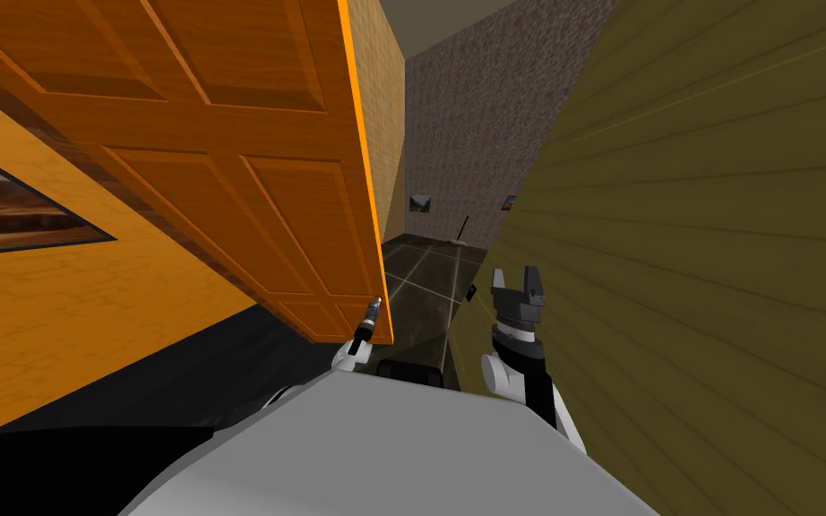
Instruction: Push the door open
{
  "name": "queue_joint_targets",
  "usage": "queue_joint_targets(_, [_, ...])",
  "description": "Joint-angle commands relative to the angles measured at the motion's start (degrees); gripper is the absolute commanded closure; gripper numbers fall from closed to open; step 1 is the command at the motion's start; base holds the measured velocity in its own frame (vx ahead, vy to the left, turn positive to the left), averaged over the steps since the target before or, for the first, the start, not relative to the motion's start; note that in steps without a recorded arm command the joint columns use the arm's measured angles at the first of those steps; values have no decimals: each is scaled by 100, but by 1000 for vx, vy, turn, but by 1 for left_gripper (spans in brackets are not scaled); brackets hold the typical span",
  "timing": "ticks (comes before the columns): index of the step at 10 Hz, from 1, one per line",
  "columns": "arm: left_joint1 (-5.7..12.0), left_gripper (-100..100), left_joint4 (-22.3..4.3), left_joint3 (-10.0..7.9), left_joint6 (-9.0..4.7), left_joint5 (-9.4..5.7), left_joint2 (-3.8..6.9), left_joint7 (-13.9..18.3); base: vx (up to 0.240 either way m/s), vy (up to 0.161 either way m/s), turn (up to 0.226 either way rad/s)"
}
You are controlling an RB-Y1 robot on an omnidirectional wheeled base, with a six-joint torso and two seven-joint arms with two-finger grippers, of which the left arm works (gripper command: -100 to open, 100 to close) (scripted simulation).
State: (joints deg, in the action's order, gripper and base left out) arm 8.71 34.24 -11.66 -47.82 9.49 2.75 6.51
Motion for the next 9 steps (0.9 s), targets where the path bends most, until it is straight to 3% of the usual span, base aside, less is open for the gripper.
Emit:
queue_joint_targets(1, [47, 100, -7, -94, -22, -55, 80, -70, 193, 6, 47])
queue_joint_targets(6, [76, 100, 22, -342, 12, -209, 180, -284, 206, 30, 77])
queue_joint_targets(7, [308, -100, -378, -218, -95, -339, 135, -474, -7, -2, 223])
queue_joint_targets(9, [358, -100, -410, -166, -84, -411, 91, -563, -180, -21, 114])
